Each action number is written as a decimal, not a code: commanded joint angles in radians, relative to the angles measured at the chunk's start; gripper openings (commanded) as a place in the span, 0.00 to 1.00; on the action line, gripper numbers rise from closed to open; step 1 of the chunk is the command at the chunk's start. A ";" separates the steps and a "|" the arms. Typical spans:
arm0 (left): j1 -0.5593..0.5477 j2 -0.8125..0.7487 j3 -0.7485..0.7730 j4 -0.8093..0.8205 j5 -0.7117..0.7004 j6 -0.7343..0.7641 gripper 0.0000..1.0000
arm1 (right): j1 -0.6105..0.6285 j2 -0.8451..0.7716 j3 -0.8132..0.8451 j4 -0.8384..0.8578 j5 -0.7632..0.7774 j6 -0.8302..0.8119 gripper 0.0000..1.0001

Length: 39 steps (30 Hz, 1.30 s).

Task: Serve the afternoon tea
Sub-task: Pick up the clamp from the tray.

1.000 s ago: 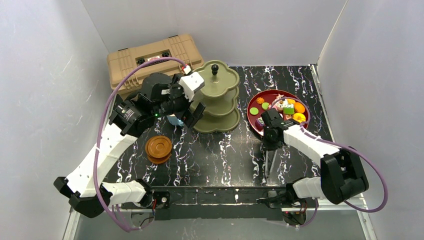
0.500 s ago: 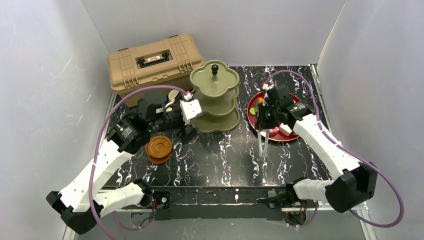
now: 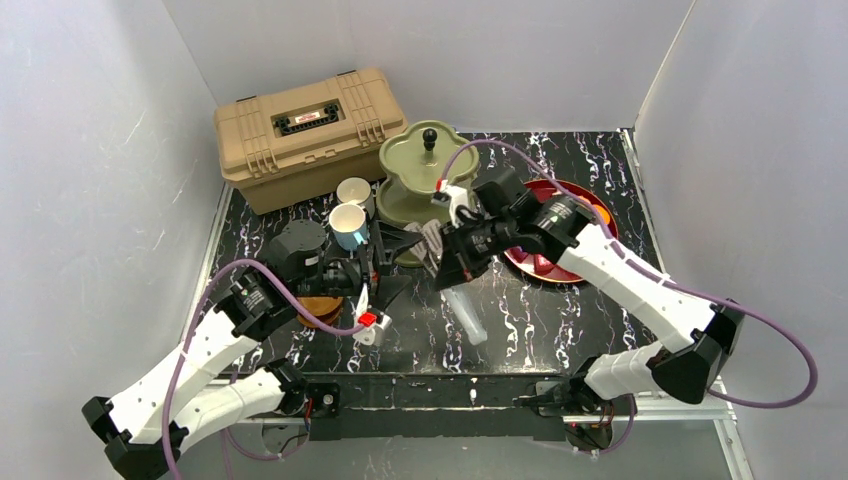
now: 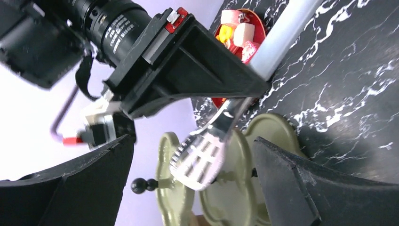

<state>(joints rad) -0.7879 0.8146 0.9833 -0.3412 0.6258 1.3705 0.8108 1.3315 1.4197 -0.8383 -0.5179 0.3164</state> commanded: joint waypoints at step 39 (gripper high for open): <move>-0.067 0.016 -0.008 -0.280 -0.218 0.418 0.48 | 0.174 0.103 0.259 -0.019 -0.107 0.023 0.01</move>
<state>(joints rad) -0.8680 0.8150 0.9680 -0.5076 0.5293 1.7851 0.9565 1.4635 1.5772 -0.8330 -0.5232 0.3683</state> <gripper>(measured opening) 0.455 0.055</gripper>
